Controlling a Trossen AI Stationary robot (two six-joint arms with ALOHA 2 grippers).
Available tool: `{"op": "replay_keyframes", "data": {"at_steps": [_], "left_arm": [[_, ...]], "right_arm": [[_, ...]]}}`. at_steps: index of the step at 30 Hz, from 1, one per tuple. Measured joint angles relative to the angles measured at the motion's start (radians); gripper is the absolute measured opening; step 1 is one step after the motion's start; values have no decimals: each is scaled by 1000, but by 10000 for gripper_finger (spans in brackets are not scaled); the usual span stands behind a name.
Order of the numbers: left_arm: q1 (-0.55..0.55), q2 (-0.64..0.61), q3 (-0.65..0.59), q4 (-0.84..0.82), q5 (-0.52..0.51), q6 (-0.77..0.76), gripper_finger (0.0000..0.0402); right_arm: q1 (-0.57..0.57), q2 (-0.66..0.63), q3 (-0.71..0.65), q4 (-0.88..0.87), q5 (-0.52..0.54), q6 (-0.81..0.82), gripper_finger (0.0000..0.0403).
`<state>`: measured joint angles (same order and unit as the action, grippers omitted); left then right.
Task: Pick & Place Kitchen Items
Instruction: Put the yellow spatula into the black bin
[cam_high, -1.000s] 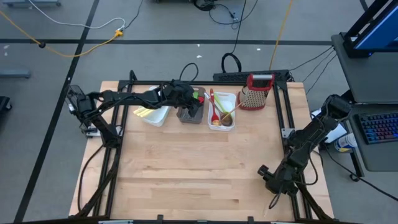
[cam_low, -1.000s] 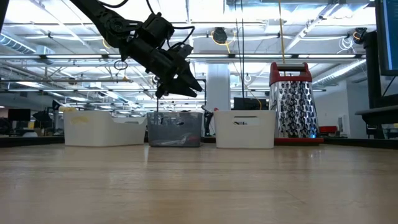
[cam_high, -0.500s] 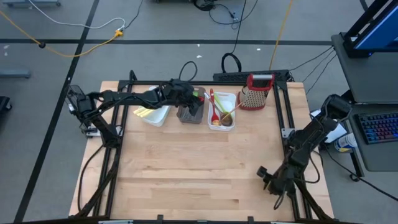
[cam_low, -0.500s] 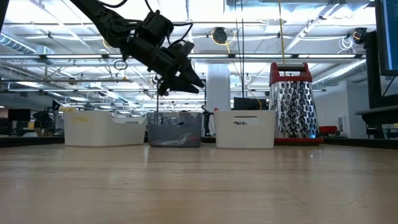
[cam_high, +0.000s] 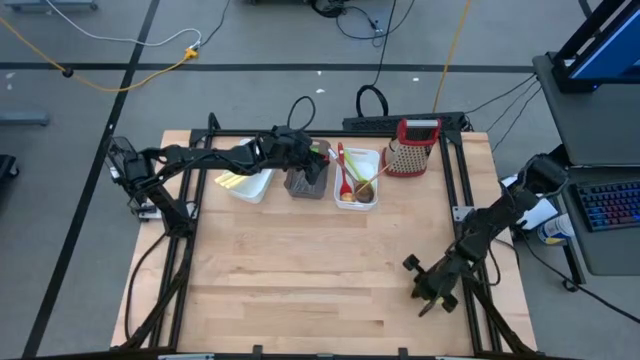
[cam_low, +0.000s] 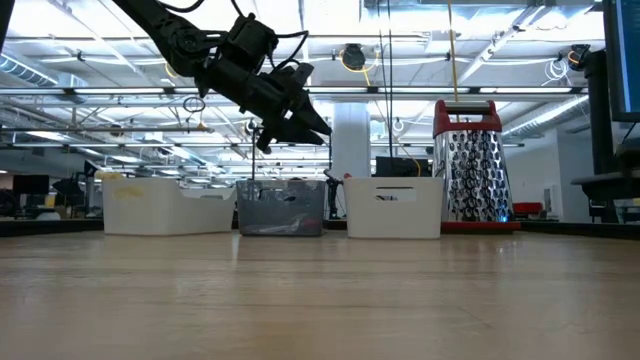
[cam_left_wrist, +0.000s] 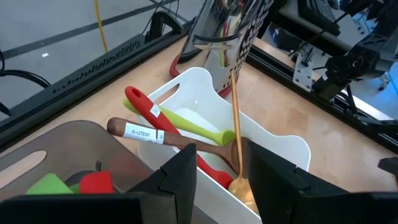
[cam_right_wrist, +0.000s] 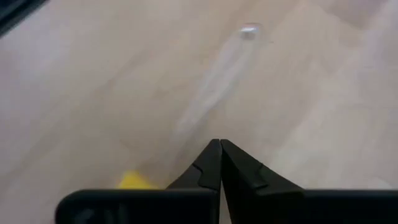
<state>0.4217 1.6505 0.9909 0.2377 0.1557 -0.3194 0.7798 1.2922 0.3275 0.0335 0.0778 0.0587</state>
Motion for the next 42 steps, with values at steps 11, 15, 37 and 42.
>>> {"op": "replay_keyframes", "data": {"at_steps": [11, 15, 37, 42], "left_arm": [[0, 0, 0, -1, 1, -1, 138], [0, 0, 0, -1, 2, -5, 138], [-6, 0, 0, 0, 28, 53, 138], [-5, 0, 0, 0, 27, 54, 138]], "right_arm": [[-155, -4, 17, 293, 2, 185, 49], [-164, -19, 22, 349, -5, 316, 92], [132, 7, 330, -500, -213, 774, 136], [160, 71, 331, -538, -204, 778, 136]]}}
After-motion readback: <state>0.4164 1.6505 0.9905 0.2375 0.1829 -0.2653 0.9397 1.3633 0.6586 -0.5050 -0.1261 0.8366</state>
